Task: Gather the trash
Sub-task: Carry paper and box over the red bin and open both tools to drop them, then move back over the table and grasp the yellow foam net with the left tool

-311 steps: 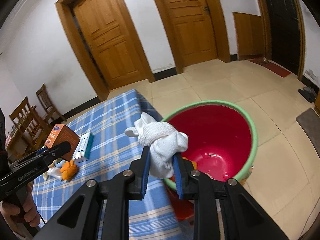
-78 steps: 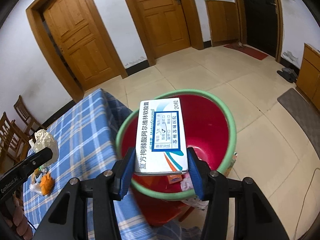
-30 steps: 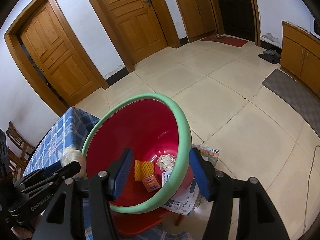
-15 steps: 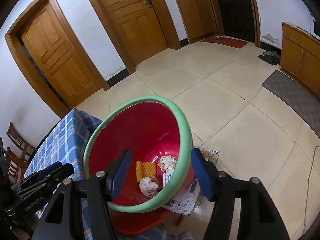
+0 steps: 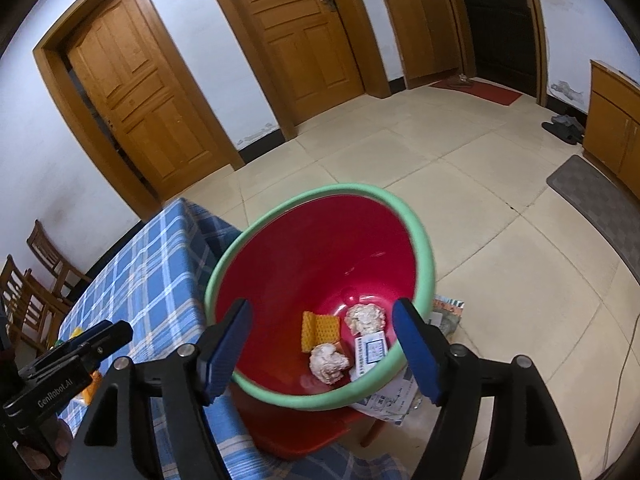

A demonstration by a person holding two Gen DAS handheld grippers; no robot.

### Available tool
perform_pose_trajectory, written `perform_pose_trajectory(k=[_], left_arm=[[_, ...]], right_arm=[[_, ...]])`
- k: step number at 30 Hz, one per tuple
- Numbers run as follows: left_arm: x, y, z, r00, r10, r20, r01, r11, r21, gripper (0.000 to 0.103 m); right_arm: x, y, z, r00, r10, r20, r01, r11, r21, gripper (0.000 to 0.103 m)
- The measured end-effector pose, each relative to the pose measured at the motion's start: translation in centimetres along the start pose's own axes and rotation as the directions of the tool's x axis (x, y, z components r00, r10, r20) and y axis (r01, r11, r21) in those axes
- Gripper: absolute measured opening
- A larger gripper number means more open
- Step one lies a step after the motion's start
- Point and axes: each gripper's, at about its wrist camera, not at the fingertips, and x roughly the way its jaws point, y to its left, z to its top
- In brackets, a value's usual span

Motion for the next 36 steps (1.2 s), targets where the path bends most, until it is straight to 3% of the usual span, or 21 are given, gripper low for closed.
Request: perform_pose_trajectory(k=[11, 22, 36], left_arm=[[-3.3, 5.4, -1.0, 0.995, 0.083, 0.045, -0.078, 0.992, -0.100, 0.046], [-5.8, 12.1, -1.8, 0.981, 0.182, 0.068, -0.164, 0.963, -0.213, 0.046], [-6.7, 21.9, -2.5, 0.947, 0.320, 0.037, -0.286, 0.888, -0.361, 0.046]], right_arm=[[0.4, 3.8, -0.8, 0.999, 0.047, -0.027, -0.049, 0.997, -0.058, 0.081], [1.1, 7.0, -1.6, 0.996, 0.068, -0.059, -0.073, 0.992, -0.098, 0.084], [2.4, 10.1, -2.0, 0.993, 0.065, -0.099, -0.079, 0.985, -0.152, 0.084]])
